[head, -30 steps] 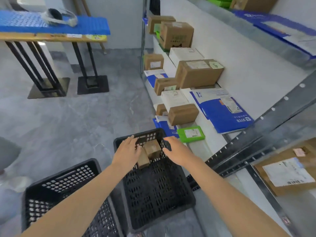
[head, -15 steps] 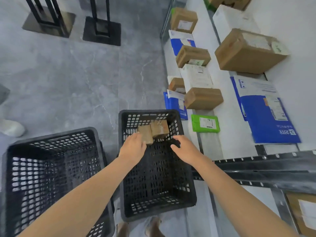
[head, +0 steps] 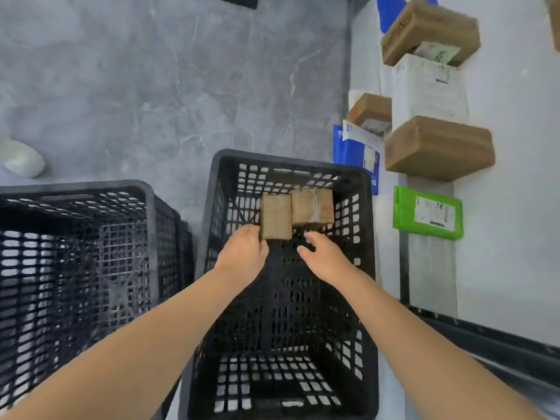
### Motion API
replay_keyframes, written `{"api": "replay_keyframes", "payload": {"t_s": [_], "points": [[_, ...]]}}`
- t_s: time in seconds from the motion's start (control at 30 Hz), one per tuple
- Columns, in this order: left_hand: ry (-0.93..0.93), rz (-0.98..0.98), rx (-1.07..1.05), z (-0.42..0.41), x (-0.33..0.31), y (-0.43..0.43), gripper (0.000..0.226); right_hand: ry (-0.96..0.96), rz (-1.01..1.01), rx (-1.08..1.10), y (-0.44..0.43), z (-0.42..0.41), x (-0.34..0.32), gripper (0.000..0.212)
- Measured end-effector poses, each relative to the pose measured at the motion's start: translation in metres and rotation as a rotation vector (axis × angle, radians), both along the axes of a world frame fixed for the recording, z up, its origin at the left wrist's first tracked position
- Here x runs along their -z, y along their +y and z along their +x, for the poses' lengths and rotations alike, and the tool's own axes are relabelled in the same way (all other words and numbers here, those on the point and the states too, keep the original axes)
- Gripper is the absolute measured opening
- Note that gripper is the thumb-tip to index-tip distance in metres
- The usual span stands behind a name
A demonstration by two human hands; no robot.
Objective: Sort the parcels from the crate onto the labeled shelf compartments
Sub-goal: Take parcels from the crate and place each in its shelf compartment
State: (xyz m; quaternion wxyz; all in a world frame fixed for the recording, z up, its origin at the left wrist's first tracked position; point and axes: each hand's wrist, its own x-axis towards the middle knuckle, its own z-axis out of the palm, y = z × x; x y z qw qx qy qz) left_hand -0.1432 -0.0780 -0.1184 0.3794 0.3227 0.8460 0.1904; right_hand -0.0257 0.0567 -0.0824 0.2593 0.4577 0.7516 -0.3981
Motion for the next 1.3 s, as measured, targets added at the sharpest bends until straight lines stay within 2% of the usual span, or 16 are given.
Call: {"api": "replay_keyframes", "payload": {"t_s": [0.2,0.3,0.5,0.6,0.77,1.0,1.13,1.3], "points": [[-0.092,-0.146,-0.164,0.007,0.076,0.015,0.050,-0.033,-0.067,0.121,0.027,-0.002,0.104,0.058],[-0.106,-0.162,-0.243,0.009,0.103,0.032,0.052,0.012,-0.119,0.179,0.035,-0.010,0.137,0.055],[-0.250,-0.031,-0.500,0.011,0.141,0.080,0.047,0.095,-0.225,0.352,0.033,-0.019,0.174,0.040],[-0.278,-0.065,-0.583,0.019,0.141,0.078,0.044,0.123,-0.247,0.392,0.027,-0.008,0.181,0.044],[-0.360,-0.111,-0.587,0.042,0.121,0.043,0.049,0.147,-0.360,0.543,-0.001,0.024,0.180,0.043],[-0.399,-0.034,-0.740,0.058,0.092,0.011,0.042,0.231,-0.351,0.591,-0.026,0.047,0.151,0.036],[-0.412,0.053,-0.806,0.057,0.059,-0.002,0.031,0.283,-0.307,0.578,-0.031,0.050,0.118,0.034],[-0.473,0.141,-0.796,0.052,-0.002,-0.014,0.022,0.392,-0.278,0.581,-0.035,0.051,0.047,0.020]]}}
